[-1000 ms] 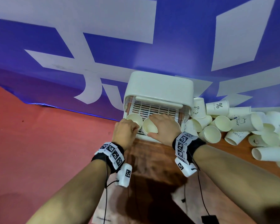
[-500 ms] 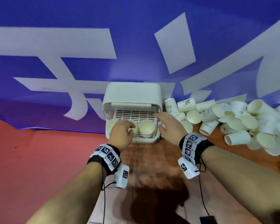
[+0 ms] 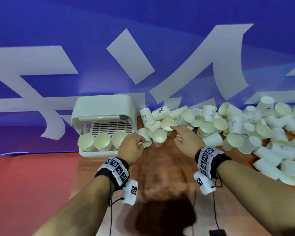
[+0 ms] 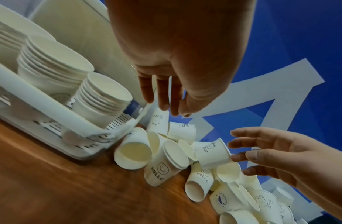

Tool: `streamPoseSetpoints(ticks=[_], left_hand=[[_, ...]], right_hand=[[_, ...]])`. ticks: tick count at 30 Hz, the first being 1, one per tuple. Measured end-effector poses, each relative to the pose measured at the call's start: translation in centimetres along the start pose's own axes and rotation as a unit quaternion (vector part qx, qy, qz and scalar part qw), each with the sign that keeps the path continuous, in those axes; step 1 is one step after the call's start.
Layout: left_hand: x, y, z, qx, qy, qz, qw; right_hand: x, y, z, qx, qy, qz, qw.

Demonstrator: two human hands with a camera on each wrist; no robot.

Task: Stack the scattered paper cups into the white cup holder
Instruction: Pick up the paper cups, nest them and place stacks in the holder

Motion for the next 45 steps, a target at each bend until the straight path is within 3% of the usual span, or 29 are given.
streamPoseSetpoints(ticks=[11,24,28,39,45], left_hand=[[3.2,3.2,6.5,0.02,-0.065,-0.04,0.997],[5.5,3.2,10.7,0.059,-0.137,-0.107,0.983],[5.5,2.9,10.7,0.052,-0.121,-0.119,0.984],[4.2,3.7,6.6,0.01,-0.028,-0.097,0.995],[2.7,3.5,5.1,0.014,-0.018,-0.094,0.995]], right_hand=[[1.4,7.1,-2.9,0.02,0.039,0.025,0.999],[3.6,11.1,-1.4,0.061,-0.03,0.035,0.997],[3.4,11.0,-1.4,0.063,-0.027,0.039,0.997],[2.2,7.8,-3.7,0.073,0.066,-0.006,0.995],[0.8,5.4,-4.1,0.06,0.082,-0.022,0.995]])
Point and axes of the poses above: each hand's wrist, its own x-axis towards the middle knuckle, its own z-axis out of the palm, y = z × x, the point moved 3 cm from there along x, towards the middle knuckle, and after that the axes turned 5 degrees about -z, right-handed, at the moved point
